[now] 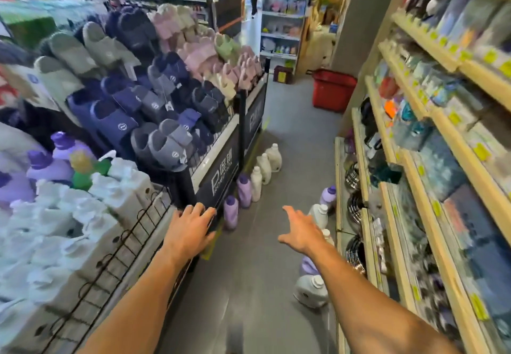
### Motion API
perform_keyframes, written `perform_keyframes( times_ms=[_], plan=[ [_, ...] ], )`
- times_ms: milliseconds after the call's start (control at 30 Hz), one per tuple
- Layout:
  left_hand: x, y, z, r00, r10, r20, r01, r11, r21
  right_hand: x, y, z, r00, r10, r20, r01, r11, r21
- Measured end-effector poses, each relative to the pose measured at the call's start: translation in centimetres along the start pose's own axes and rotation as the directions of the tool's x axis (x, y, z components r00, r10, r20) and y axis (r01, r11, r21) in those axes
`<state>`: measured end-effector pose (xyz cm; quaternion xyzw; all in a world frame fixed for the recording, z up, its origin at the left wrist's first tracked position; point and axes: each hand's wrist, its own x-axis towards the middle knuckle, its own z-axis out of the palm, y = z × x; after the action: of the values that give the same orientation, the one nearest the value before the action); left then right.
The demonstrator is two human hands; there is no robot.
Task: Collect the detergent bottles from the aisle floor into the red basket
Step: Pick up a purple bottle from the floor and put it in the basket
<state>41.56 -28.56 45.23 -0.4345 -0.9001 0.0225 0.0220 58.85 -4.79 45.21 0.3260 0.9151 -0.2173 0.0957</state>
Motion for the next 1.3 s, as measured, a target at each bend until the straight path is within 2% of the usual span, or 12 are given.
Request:
perform_keyframes(
  times_ms=[300,400,500,633,767,900,1000,1133,1200,1300],
  plan=[
    [16.4,-3.4,5.0,0.989,-0.039,0.145,0.054,0.994,-0.097,15.0,1.2,-1.3,0.994,0.086,0.063,-0.092,0.991,0.092],
    [18.4,-3.9,6.6,0.983,-0.028,0.183,0.046,0.995,-0.094,16.9,2.2,-0.4,0.994,0.045,0.102,-0.062,0.984,0.168],
    [25.3,-4.7,10.6,0.978,-0.002,0.211,0.020,0.996,-0.082,24.2,4.1,0.6,0.982,0.006,0.189,-0.045,0.978,0.204],
    [35.4,-4.6,15.3,0.955,-0.081,0.286,0.131,0.979,-0.158,37.2,6.4,1.2,0.956,-0.031,0.293,-0.032,0.978,0.208],
    [41.2,-3.9,20.2,0.872,-0.150,0.467,0.278,0.935,-0.220,46.9,5.9,4.0,0.895,-0.085,0.438,-0.026,0.970,0.241],
    [46.1,-4.0,25.7,0.801,-0.206,0.562,0.412,0.871,-0.269,55.5,4.9,7.8,0.841,-0.154,0.519,0.012,0.964,0.267],
    [49.3,-4.6,32.3,0.732,-0.288,0.618,0.568,0.758,-0.320,62.4,5.5,11.9,0.836,-0.143,0.529,-0.003,0.964,0.266],
    [53.8,-5.8,45.1,0.663,-0.394,0.637,0.747,0.408,-0.525,72.7,8.0,20.0,0.803,-0.158,0.574,0.041,0.976,0.212],
    [55.6,-6.4,54.0,0.627,-0.465,0.625,0.771,0.257,-0.583,78.8,9.0,24.7,0.798,-0.225,0.558,0.145,0.972,0.185],
    [57.8,-6.0,64.8,0.627,-0.528,0.572,0.738,0.169,-0.653,87.3,10.2,32.7,0.736,-0.385,0.556,0.366,0.918,0.151]
  ],
)
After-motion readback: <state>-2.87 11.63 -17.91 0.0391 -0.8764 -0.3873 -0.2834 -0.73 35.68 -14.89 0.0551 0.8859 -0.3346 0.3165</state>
